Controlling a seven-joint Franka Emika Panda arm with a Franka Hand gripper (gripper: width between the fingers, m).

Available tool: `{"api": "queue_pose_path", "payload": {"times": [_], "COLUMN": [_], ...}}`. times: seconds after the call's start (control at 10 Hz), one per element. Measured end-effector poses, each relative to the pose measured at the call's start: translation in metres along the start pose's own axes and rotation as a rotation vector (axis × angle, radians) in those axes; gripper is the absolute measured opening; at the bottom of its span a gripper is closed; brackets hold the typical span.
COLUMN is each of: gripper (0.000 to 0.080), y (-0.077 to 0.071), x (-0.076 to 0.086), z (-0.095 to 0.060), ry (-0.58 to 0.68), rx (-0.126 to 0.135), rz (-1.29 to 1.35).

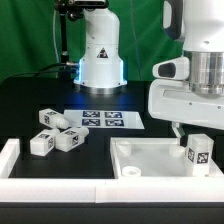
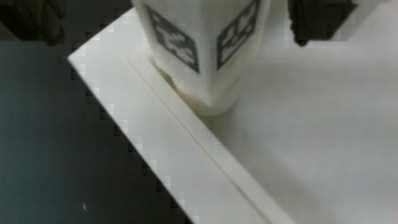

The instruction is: Assemble one leg

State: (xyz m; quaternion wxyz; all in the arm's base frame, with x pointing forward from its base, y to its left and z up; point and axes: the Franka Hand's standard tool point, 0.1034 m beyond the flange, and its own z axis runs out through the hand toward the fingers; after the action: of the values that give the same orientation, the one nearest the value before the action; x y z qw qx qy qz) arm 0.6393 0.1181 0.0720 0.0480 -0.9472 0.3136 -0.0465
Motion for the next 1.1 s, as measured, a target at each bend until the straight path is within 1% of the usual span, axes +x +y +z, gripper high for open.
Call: {"api": "queue_pose_path", "payload": {"times": [0.1, 0.3, 0.4, 0.5, 0.7, 0.8, 0.9, 1.0, 1.1], "gripper": [0.0648, 0.0649, 0.0649, 0.0649, 0.0649, 0.0526, 0.0387, 0.0282, 0.0282], "y": [0.001, 0.002, 0.007, 0.011, 0.011, 0.011, 0.011, 0.011, 0.011], "x": [0.0, 0.001, 0.005, 0.011, 0.011, 0.012, 0.011, 0.011, 0.011], "z": [0.001, 0.001, 0.002, 0.004, 0.004, 0.004, 0.004, 0.004, 0.004], "ry": [0.001, 0.001, 0.008, 0.008, 0.008, 0.008, 0.008, 0.009, 0.01], "rx": [-0.006, -0.007, -0.025, -0.031, -0.031, -0.031, -0.03, -0.029, -0.029], "rz": [-0.092, -0.196, -0.428, -0.583, -0.536, -0.535, -0.522, -0.452, -0.381]}}
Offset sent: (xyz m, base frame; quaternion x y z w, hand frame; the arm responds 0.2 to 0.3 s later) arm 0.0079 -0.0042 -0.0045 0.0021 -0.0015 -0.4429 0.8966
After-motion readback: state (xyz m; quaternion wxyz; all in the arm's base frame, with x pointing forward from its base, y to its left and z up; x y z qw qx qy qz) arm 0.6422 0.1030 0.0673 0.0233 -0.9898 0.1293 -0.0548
